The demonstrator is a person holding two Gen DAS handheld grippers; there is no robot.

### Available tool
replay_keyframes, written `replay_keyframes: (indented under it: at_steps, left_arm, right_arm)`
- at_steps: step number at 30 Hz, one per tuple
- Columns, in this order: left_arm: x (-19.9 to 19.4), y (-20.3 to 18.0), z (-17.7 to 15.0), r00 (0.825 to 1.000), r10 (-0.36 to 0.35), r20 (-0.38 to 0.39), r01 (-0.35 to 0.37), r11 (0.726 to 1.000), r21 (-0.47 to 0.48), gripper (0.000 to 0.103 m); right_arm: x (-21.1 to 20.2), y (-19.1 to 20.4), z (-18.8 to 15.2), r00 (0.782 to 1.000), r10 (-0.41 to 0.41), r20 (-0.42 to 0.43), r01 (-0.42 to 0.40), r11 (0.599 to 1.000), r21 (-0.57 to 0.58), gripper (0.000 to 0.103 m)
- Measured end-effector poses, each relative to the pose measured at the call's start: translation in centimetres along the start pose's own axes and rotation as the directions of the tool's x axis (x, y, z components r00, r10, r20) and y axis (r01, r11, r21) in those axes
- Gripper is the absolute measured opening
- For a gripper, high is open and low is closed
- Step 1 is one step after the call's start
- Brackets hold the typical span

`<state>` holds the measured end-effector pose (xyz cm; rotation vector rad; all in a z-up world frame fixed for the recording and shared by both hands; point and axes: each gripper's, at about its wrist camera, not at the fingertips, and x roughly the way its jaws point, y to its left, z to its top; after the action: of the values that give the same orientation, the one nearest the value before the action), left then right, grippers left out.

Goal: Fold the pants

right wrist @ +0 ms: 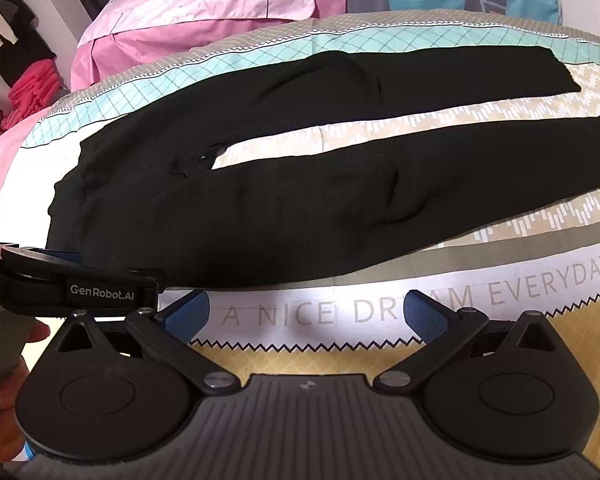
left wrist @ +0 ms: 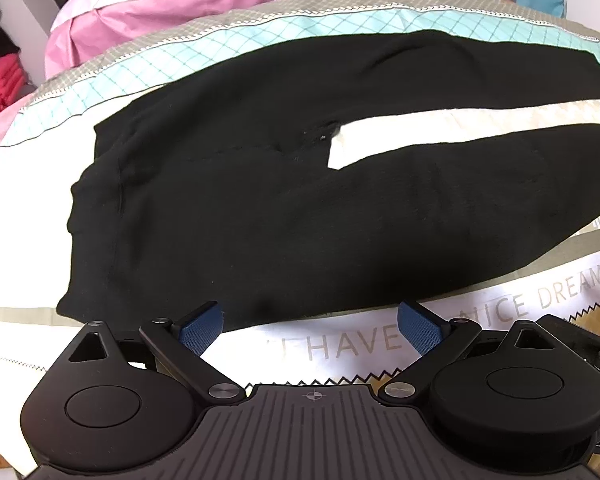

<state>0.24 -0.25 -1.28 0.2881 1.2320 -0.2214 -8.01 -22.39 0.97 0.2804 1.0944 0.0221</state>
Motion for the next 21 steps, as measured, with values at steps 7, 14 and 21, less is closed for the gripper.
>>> replay_keyframes:
  at_steps: [7,14,21]
  left_arm:
    - [0.03,-0.21,0.12,1.000,0.009,-0.003,-0.009,1.000,-0.002,0.103]
    - [0.38,-0.22,0.17,1.000,0.014,-0.016,-0.014,1.000,-0.009,0.103]
    - [0.58,-0.29,0.15,1.000,0.016,-0.019,-0.016,1.000,-0.009,0.103]
  right_arm:
    - [0.26,0.09,0.21,1.000,0.011,-0.005,-0.011,1.000,-0.009,0.103]
    - [0.57,-0.04,0.14,1.000,0.022,-0.018,-0.022,1.000,-0.004,0.103]
    - [0.75,-0.16,0.02,0.999,0.026,-0.025,-0.026,1.000,0.001,0.103]
